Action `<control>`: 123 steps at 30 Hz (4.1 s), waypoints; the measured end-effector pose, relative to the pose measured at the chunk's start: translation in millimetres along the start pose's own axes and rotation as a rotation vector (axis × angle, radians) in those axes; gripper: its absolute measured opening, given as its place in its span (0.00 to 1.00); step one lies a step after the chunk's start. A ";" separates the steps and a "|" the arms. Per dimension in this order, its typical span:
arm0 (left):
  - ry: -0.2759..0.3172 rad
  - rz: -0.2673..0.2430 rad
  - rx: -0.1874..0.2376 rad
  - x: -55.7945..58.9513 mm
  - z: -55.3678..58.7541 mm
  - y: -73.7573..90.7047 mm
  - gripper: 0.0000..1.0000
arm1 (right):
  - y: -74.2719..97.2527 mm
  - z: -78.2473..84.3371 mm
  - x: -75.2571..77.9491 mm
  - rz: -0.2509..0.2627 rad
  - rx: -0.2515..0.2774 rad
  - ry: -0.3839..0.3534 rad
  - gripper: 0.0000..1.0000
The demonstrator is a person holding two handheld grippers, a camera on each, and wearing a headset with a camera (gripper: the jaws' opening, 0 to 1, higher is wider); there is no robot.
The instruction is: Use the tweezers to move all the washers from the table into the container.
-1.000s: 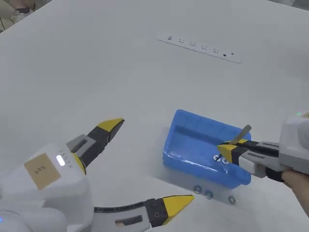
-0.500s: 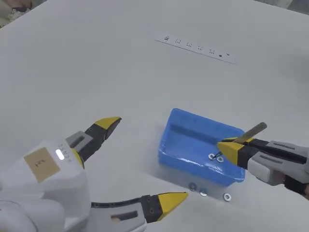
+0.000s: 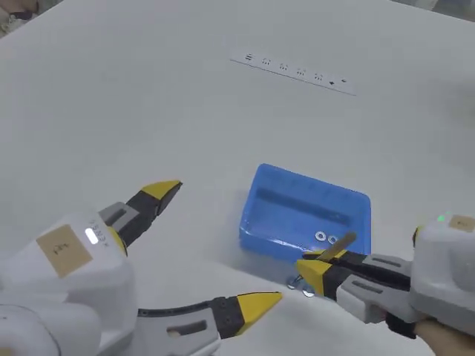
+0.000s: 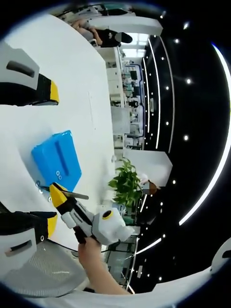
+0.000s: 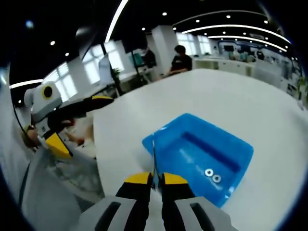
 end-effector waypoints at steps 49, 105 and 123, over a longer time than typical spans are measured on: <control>0.018 0.012 0.016 1.8 -1.9 0.8 0.90 | 20.2 -66.4 16.5 0.032 0.118 0.077 0.03; 0.008 0.018 -0.009 1.6 1.7 0.9 0.88 | 30.8 -35.0 -4.3 0.015 0.054 -0.033 0.04; 0.007 0.019 -0.018 1.3 3.4 0.4 0.88 | 9.5 12.5 13.1 0.057 -0.049 -0.079 0.04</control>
Point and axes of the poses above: the centre of the closed fingertips' face, and the gripper's own axes: y roughly backward along the fingers, x roughly to its right, z roughly out of its underside, the point moved 3 cm from there along y, roughly backward along the fingers, and after that the axes turned 3 degrees about x, right-handed, at the moved point
